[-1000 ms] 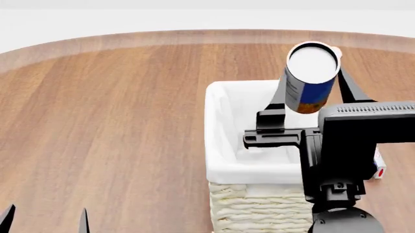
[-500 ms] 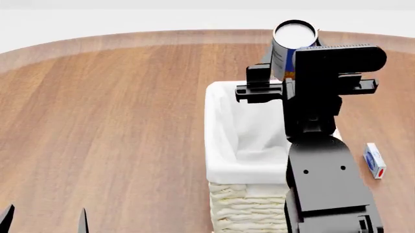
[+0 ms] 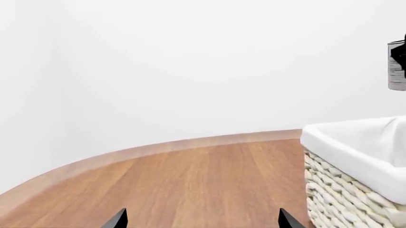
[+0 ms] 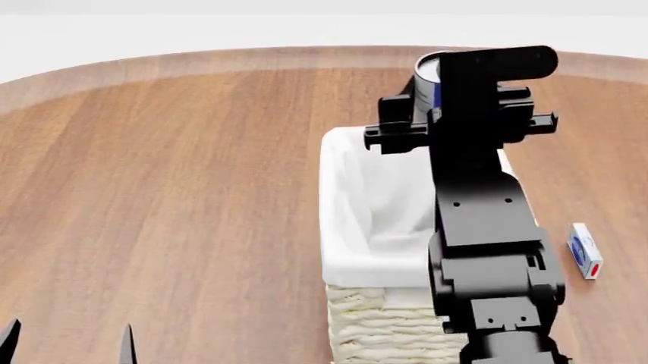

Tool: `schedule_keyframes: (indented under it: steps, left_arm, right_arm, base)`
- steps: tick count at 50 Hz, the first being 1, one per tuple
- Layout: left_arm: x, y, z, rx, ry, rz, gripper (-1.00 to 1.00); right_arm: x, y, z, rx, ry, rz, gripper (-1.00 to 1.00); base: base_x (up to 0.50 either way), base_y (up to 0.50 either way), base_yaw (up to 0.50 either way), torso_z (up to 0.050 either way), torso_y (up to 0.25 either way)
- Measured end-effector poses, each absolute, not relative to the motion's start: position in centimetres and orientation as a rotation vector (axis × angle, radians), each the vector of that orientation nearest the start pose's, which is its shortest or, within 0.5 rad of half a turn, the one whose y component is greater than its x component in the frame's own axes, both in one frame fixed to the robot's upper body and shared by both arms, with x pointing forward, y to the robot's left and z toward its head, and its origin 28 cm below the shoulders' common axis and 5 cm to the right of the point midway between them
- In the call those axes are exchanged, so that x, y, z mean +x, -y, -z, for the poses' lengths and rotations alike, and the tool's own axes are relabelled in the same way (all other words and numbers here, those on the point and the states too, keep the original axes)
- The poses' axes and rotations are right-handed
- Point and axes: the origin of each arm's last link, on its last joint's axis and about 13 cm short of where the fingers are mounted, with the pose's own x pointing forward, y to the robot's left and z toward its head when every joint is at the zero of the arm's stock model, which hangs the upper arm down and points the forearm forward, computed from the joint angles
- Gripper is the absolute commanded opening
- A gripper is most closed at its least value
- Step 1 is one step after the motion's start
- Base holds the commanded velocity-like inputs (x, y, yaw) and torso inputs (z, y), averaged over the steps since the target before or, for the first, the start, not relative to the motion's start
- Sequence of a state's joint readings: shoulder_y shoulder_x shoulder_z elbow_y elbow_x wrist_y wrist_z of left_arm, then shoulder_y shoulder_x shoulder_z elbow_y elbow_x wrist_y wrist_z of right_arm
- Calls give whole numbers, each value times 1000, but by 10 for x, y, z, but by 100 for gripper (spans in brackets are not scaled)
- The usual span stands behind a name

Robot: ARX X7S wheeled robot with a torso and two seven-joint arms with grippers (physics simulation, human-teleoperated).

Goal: Pick up the alphabet soup and put it in the basket.

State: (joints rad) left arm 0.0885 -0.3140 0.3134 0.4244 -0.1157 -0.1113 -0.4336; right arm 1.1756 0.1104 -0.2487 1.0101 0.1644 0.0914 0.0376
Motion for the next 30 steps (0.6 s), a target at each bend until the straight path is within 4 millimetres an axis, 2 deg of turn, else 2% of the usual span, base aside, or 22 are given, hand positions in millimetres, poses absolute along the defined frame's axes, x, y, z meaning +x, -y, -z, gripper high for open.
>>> schedule_keyframes:
  steps: [9, 30]
  left_arm:
    - [179, -199, -67, 94, 173, -46, 100]
    - [178, -200, -66, 92, 173, -49, 100]
  right_arm:
    - [429, 123, -181, -122, -13, 17, -100]
    - [426, 119, -166, -167, -194, -72, -100]
  base:
    - [0, 0, 0, 0, 0]
    - [0, 0, 0, 0, 1]
